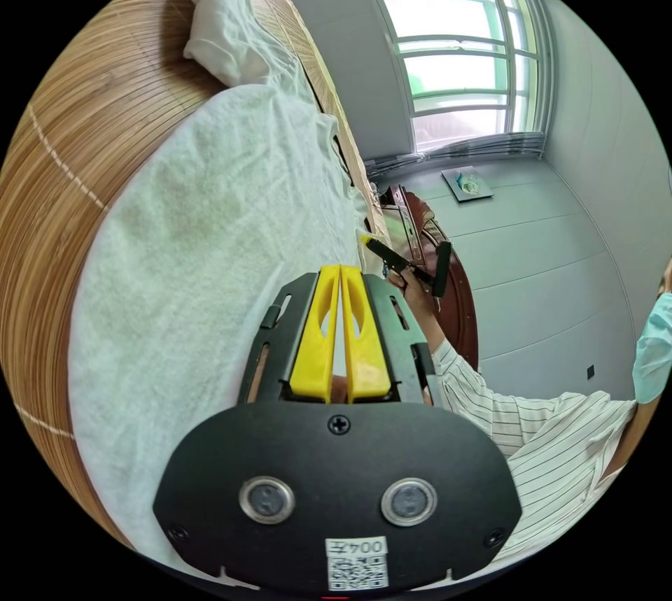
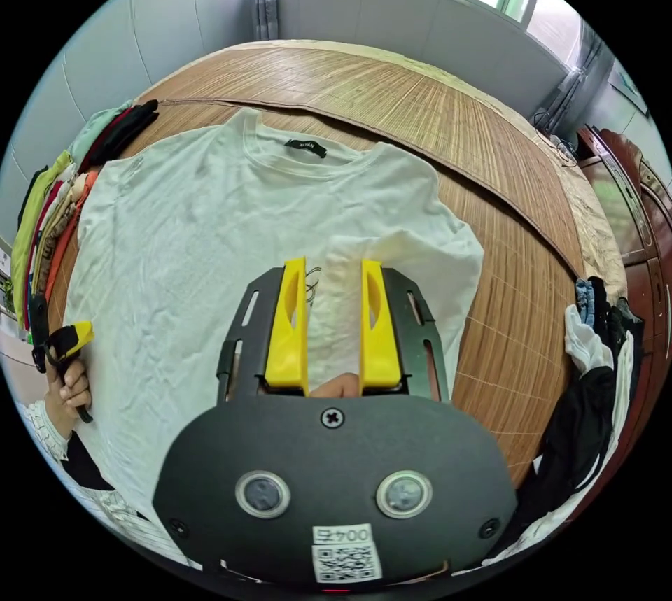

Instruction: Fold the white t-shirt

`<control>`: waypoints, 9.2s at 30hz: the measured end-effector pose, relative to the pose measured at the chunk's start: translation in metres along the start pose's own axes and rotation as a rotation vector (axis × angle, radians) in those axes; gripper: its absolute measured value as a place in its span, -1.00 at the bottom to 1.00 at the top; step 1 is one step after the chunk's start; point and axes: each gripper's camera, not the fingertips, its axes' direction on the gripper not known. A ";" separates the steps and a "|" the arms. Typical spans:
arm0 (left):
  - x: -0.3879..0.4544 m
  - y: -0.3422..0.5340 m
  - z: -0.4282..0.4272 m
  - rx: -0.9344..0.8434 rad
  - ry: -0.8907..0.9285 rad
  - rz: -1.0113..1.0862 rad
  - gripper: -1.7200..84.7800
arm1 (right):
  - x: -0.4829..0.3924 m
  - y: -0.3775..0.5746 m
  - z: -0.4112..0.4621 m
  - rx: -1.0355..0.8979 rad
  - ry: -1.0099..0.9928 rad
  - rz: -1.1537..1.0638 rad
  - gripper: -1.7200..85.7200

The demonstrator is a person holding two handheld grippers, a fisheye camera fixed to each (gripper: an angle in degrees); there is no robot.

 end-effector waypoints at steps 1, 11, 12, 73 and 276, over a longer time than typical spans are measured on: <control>-0.002 -0.002 -0.002 -0.003 0.000 -0.001 -0.96 | 0.005 0.006 0.007 -0.013 -0.005 0.008 -0.72; -0.019 -0.013 -0.018 -0.009 0.005 -0.002 -0.96 | 0.127 0.098 0.009 0.151 -0.365 0.348 -0.90; -0.021 -0.014 -0.021 -0.007 0.005 -0.002 -0.96 | 0.137 0.107 0.004 0.193 -0.416 0.377 -0.90; 0.297 -0.045 0.734 -0.408 -0.591 0.666 -0.96 | 0.484 0.475 0.073 0.800 -1.104 0.807 -0.89; -0.036 -0.033 -0.189 0.355 -0.243 -0.184 -0.95 | -0.403 -0.141 -0.018 0.109 -0.026 -0.207 -0.90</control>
